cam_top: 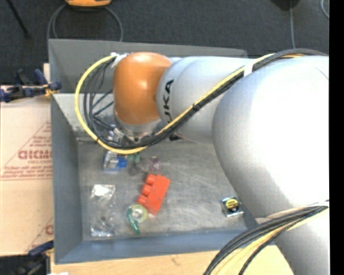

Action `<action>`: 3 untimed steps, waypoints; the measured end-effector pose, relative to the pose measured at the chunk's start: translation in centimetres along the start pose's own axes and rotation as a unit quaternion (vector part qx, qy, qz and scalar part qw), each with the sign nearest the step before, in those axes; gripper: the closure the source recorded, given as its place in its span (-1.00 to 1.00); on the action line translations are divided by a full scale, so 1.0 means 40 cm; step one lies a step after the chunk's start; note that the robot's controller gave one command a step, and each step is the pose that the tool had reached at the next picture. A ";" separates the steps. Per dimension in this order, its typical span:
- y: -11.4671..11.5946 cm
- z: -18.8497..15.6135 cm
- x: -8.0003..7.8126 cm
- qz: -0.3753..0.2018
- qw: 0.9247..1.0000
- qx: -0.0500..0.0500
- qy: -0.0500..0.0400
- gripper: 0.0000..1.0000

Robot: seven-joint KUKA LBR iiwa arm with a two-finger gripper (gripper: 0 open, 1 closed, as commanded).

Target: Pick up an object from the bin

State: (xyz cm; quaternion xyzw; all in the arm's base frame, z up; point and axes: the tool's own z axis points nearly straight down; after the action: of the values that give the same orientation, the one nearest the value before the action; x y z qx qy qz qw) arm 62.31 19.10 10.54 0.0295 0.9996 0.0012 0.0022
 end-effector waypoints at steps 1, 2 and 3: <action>0.011 -0.077 0.017 -0.002 1.000 0.000 -0.001 1.00; 0.071 -0.219 -0.083 -0.078 0.997 0.000 -0.003 1.00; 0.027 -0.493 -0.022 0.061 0.998 0.000 -0.003 1.00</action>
Offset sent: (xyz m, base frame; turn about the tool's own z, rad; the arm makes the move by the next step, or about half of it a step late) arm -0.0086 0.0050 0.0277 -0.0003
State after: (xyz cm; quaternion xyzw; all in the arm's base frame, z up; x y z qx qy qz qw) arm 63.18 20.09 30.28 0.0907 0.9959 0.0017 0.0052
